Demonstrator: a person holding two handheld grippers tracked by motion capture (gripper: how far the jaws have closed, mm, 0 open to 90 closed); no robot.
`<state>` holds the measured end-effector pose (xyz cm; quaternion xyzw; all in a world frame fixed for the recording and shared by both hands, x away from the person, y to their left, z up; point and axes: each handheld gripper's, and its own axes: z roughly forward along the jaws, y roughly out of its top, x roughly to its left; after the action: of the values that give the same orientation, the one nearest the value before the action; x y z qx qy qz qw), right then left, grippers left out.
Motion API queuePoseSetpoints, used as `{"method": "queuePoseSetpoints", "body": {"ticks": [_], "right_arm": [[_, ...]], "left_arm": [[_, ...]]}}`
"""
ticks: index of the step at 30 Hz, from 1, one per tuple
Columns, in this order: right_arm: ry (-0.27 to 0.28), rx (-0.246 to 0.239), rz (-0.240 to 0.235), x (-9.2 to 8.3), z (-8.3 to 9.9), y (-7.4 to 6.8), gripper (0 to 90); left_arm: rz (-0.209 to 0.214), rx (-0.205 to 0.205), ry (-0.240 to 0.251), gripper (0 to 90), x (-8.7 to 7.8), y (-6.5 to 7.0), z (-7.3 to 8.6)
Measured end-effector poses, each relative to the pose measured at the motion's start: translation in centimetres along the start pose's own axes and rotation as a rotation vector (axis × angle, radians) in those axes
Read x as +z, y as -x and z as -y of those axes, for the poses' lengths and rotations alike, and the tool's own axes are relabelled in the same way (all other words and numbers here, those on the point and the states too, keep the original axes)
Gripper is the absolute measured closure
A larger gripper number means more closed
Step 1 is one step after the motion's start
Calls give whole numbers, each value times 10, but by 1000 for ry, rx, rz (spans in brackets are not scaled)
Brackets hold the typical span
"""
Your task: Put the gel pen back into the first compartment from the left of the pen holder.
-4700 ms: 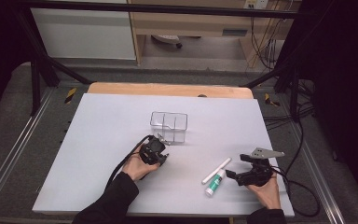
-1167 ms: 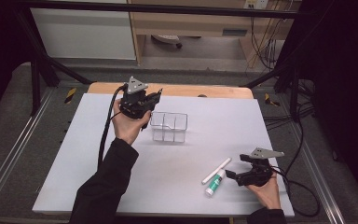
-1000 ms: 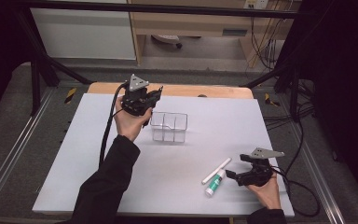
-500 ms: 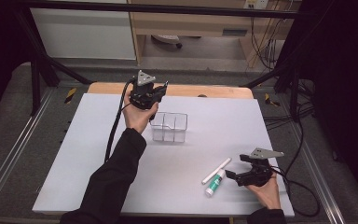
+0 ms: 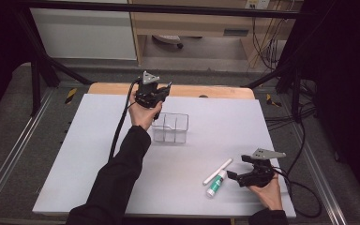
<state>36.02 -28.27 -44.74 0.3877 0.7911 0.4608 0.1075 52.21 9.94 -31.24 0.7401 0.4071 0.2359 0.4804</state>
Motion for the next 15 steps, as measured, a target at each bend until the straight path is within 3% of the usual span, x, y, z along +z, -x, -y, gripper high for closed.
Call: {"method": "queuePoseSetpoints", "body": {"ticks": [9,15], "right_arm": [[5,1,-4,0,0,0,4],[6,-1,-4,0,0,0,3]], "left_arm": [[5,8,5,797,8,2,9],[10,20,-17,797,10,1,22]]}}
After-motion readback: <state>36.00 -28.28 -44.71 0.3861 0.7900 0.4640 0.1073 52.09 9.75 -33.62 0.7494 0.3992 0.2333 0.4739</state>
